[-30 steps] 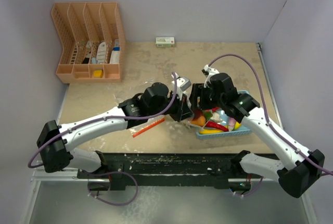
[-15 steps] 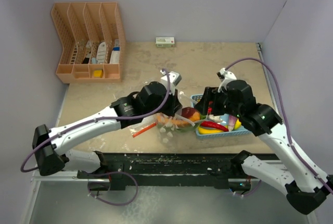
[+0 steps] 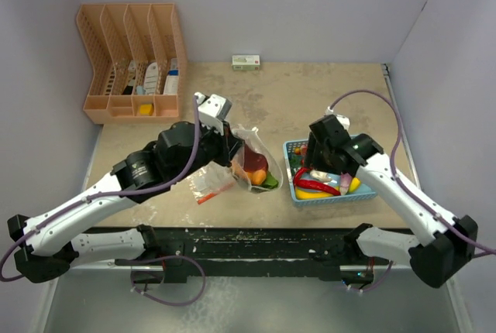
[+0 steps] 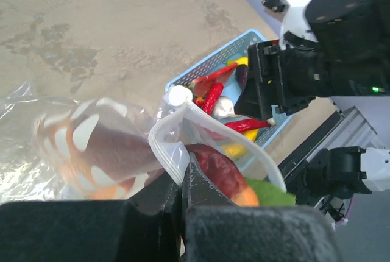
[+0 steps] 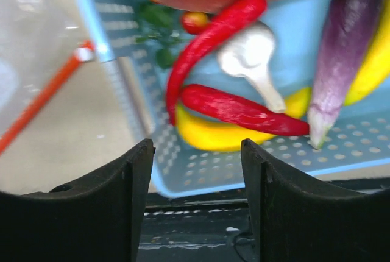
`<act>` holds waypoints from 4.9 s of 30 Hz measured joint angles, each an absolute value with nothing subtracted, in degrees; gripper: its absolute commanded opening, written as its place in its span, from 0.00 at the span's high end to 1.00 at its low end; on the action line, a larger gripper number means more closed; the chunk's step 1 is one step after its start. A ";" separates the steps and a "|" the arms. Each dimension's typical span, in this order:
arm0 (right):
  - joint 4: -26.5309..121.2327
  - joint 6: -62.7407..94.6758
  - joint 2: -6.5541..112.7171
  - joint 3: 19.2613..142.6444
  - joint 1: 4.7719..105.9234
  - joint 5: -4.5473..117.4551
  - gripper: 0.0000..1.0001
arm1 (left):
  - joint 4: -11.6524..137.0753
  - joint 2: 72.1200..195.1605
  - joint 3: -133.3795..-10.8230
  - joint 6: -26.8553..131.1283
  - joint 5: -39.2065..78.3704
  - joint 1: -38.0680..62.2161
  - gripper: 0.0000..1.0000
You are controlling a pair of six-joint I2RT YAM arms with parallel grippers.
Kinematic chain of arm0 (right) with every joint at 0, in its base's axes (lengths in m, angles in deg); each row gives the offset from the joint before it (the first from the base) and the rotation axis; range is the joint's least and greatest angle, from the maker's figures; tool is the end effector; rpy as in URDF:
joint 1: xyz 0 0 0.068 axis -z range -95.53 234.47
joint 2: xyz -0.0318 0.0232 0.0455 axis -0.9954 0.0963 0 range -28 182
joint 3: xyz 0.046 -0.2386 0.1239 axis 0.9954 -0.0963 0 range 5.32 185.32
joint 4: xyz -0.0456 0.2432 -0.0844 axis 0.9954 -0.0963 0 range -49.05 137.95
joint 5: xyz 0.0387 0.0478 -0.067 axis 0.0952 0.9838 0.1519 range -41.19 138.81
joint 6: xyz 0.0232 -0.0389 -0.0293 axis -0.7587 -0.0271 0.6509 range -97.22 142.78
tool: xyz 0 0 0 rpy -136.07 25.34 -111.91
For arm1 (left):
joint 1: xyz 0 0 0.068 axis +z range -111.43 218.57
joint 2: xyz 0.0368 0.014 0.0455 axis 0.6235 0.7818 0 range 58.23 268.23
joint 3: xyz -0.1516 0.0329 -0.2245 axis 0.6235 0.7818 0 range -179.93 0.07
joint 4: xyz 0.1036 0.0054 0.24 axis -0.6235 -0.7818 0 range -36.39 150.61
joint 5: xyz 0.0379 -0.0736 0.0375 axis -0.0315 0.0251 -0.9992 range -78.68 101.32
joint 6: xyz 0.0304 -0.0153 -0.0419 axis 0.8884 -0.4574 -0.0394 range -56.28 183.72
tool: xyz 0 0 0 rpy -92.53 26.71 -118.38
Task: Place the food in the zip-top bag and seal the zipper
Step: Place the fake bread in the zipper food storage bag, then pick up the fake vegetable from the bin, then place the fake vegetable in the zipper food storage bag.
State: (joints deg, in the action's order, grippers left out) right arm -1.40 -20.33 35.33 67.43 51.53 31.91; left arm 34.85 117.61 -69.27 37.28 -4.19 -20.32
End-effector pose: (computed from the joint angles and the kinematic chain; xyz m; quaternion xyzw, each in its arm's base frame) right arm 0.1873 0.1090 0.3207 0.1318 0.9231 0.0966 0.3481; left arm 0.1222 -0.1840 0.4128 0.1427 0.7815 -0.3259 0.5125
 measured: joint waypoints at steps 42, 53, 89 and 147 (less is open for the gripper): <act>15.52 -13.80 58.50 55.45 84.38 33.39 0.85 | 33.93 116.03 -61.69 42.55 -7.79 -20.28 1.00; 13.64 -13.36 47.53 55.99 84.55 33.11 0.97 | 33.95 116.17 -61.69 42.50 -7.79 -19.99 1.00; 23.63 -3.35 23.83 57.94 56.92 76.45 1.00 | 41.23 133.37 -64.46 41.76 -3.79 -16.19 1.00; 11.89 -8.83 50.17 73.81 49.89 66.13 0.66 | 53.76 133.32 -60.40 40.10 7.22 -15.42 1.00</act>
